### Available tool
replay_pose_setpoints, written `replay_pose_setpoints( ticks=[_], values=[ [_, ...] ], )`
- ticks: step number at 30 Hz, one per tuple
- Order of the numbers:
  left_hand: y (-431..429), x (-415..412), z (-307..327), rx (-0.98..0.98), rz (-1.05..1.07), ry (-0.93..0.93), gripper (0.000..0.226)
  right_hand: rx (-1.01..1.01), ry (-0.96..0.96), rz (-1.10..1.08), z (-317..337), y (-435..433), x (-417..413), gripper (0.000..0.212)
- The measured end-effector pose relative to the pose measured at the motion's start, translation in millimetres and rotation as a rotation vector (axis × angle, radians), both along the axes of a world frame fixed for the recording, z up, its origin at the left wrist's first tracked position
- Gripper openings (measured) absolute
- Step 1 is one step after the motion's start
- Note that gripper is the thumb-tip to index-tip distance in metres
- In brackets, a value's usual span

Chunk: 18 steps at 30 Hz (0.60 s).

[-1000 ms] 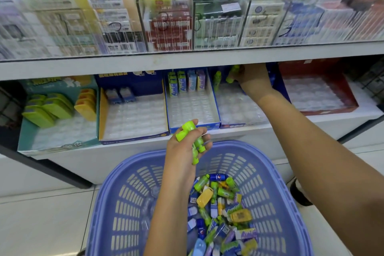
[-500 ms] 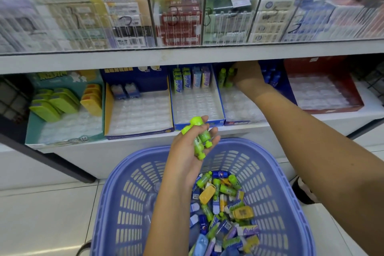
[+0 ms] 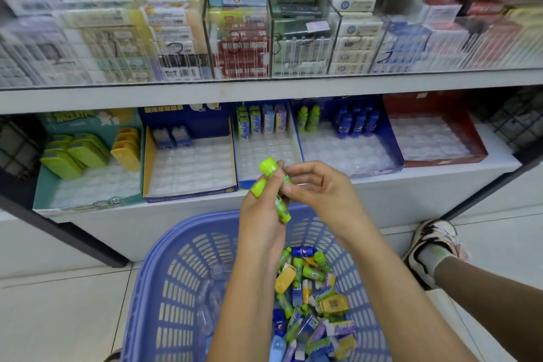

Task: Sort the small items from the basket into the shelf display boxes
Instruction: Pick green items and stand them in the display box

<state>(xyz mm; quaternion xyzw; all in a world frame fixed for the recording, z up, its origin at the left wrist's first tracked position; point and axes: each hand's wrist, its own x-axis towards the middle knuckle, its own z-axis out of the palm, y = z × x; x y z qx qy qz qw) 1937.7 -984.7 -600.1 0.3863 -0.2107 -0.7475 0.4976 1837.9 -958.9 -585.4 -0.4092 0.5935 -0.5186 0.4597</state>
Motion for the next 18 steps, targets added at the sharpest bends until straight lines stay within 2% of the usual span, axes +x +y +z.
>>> replay_pose_setpoints(
  ticks=[3,6,7,10,12,14,18],
  values=[
    [2.6,-3.6,0.2,-0.021,-0.028,0.009,0.025,-0.02,-0.032,-0.049,-7.4,1.8,5.6,0.026],
    [1.6,-2.3,-1.2,-0.024,-0.045,0.008,0.021,-0.091,-0.049,-0.146,-4.1,-4.7,-7.1,0.014],
    [0.6,-0.6,-1.3,-0.013,-0.055,-0.015,0.022,-0.124,0.004,-0.216,-1.5,-11.3,-18.5,0.012],
    [-3.1,7.2,-2.4,0.04,-0.108,-0.141,0.033,-0.171,0.406,-0.453,11.4,-43.9,-66.1,0.018],
    [-5.5,10.9,-2.9,0.069,-0.147,-0.182,0.038,-0.172,0.672,-0.438,20.2,-71.1,-93.0,0.01],
    [-7.0,11.2,-2.5,0.092,-0.16,-0.14,0.04,-0.055,0.925,-0.327,22.1,-96.9,-108.3,0.008],
    [-9.5,9.1,-0.9,0.115,-0.173,-0.012,0.037,0.028,1.027,-0.189,16.6,-126.4,-121.3,0.013]
  ],
)
